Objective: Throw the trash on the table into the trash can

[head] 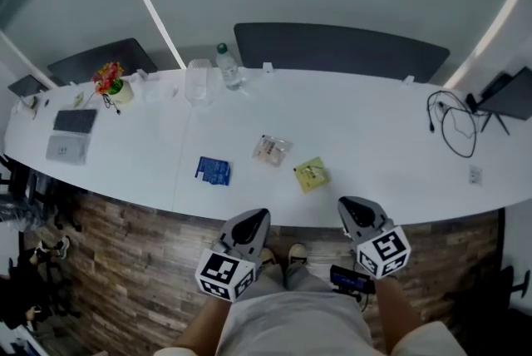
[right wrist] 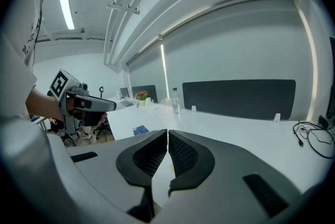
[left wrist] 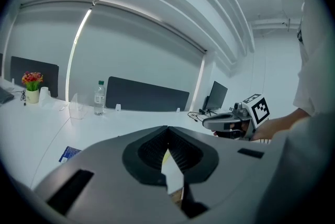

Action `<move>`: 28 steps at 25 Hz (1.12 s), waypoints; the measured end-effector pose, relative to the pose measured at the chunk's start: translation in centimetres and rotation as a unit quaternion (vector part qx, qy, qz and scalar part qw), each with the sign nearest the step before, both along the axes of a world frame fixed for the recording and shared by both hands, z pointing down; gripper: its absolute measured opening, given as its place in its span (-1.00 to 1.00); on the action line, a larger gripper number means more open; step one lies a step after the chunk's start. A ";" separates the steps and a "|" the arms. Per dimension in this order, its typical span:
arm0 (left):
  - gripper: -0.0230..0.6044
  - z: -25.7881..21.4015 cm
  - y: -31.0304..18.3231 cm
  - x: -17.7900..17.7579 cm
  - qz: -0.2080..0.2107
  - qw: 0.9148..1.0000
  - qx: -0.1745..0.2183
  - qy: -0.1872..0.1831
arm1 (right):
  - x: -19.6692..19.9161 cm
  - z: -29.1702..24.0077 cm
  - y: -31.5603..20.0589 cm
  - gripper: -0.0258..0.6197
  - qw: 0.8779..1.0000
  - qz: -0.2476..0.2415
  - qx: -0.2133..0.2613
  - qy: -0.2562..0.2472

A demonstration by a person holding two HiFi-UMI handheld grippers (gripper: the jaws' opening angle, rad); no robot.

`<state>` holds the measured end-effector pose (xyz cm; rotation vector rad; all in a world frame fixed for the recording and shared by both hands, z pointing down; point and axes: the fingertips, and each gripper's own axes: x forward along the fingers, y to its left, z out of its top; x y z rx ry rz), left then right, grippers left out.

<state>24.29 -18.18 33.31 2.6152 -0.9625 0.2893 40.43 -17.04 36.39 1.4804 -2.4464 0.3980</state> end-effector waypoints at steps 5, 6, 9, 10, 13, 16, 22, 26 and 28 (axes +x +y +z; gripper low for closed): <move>-0.92 0.9 -1.2 0.3 0.008 1.000 -0.010 -0.003 | 0.1 1.4 -1.0 -0.82 1.000 0.006 -0.019 0.011; -0.92 1.2 -1.5 0.4 0.008 1.000 -0.012 -0.001 | 0.1 1.6 -1.2 -0.82 1.000 0.005 -0.019 0.013; -0.92 2.2 -2.3 0.8 0.009 1.000 -0.015 -0.001 | 0.5 2.4 -2.1 -0.82 0.999 0.004 -0.025 0.020; -0.92 2.5 -2.5 1.0 0.010 1.000 -0.016 -0.004 | 0.6 2.8 -2.4 -0.82 0.999 0.004 -0.028 0.023; -0.92 3.4 -2.9 1.7 0.014 1.000 -0.021 -0.009 | 1.1 3.8 -3.2 -0.82 0.999 0.005 -0.035 0.029; -0.92 4.2 -3.1 2.2 0.016 0.999 -0.026 -0.011 | 1.4 5.1 -4.1 -0.82 0.999 0.007 -0.041 0.032; -0.92 6.1 -3.3 2.6 0.016 0.999 -0.042 -0.017 | 1.0 7.4 -5.9 -0.82 0.998 0.002 -0.049 0.037; -0.92 7.0 -3.3 2.6 0.013 0.998 -0.048 -0.024 | 0.7 9.8 -6.5 -0.49 0.997 -0.008 -0.071 0.043; -0.92 7.4 -3.4 2.6 0.012 0.998 -0.049 -0.027 | 0.8 11.1 -6.8 -0.43 0.996 -0.009 -0.081 0.047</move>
